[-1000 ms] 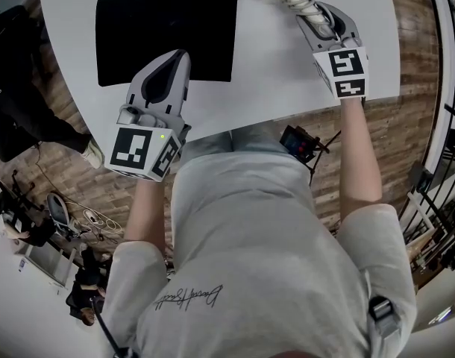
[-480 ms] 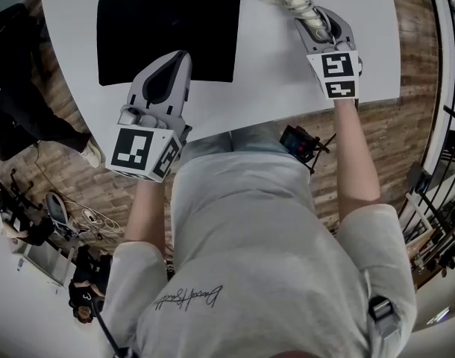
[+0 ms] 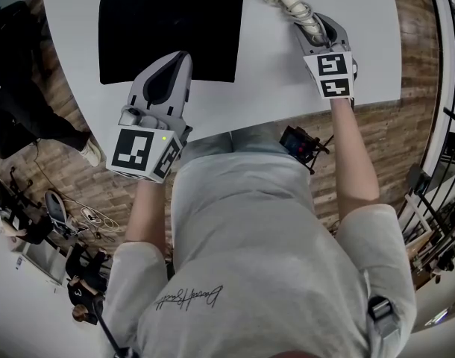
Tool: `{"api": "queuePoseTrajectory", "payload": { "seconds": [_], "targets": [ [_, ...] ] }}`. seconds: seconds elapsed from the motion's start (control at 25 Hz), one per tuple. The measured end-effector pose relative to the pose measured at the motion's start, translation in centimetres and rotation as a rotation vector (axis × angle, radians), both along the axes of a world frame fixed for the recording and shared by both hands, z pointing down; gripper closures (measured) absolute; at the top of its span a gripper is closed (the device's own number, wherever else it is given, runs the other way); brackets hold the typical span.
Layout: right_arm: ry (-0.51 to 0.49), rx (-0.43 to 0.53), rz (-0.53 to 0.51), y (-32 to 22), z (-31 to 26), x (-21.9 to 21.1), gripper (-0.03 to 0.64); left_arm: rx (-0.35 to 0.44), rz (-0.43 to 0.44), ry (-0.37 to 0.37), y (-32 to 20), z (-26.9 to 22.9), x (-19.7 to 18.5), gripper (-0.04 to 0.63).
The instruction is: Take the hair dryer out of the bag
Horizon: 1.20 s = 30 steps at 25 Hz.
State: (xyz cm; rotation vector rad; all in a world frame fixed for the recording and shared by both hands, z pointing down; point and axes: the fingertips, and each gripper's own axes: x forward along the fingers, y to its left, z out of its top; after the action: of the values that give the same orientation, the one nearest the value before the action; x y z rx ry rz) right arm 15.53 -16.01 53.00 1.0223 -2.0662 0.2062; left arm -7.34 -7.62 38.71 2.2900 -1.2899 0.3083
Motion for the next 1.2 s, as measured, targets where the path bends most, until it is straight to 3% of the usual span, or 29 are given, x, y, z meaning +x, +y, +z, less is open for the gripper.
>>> {"api": "queuePoseTrajectory", "payload": {
  "seconds": [0.76,1.2],
  "targets": [
    [-0.009,0.012,0.002,0.1,0.7,0.6,0.385,0.009,0.000,-0.007,0.0,-0.6,0.2,0.583],
    [-0.009,0.002,0.019,0.2,0.7,1.2,0.341,0.019,0.008,-0.012,0.1,-1.1,0.3,0.583]
  ]
}}
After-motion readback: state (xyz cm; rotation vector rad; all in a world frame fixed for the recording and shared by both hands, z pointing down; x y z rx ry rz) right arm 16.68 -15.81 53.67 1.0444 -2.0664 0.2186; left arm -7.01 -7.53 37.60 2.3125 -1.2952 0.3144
